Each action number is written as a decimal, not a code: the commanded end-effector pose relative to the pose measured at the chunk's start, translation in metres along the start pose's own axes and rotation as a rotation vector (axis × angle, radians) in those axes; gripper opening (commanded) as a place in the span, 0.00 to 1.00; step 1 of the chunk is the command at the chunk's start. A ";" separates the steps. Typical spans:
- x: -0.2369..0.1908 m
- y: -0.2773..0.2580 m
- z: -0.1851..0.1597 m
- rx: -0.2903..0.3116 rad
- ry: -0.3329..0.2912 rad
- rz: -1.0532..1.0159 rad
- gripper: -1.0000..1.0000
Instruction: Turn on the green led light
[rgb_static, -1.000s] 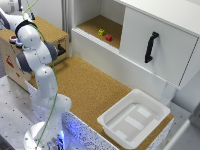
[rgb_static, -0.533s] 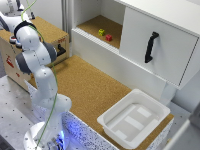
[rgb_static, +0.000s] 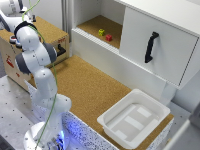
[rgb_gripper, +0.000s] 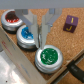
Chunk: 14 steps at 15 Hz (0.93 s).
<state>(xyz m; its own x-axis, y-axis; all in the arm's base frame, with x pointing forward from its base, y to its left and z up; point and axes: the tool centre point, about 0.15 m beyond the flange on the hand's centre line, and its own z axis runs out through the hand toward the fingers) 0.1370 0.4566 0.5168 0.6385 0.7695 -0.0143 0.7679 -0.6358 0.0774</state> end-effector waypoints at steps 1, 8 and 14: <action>-0.028 0.015 0.048 0.154 0.151 0.081 0.00; -0.018 0.035 0.075 0.193 0.194 0.177 0.00; 0.002 0.024 0.077 0.177 0.202 0.143 0.00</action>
<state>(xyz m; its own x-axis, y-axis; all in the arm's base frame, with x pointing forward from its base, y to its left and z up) 0.1587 0.4385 0.4591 0.7559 0.6416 0.1305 0.6516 -0.7566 -0.0540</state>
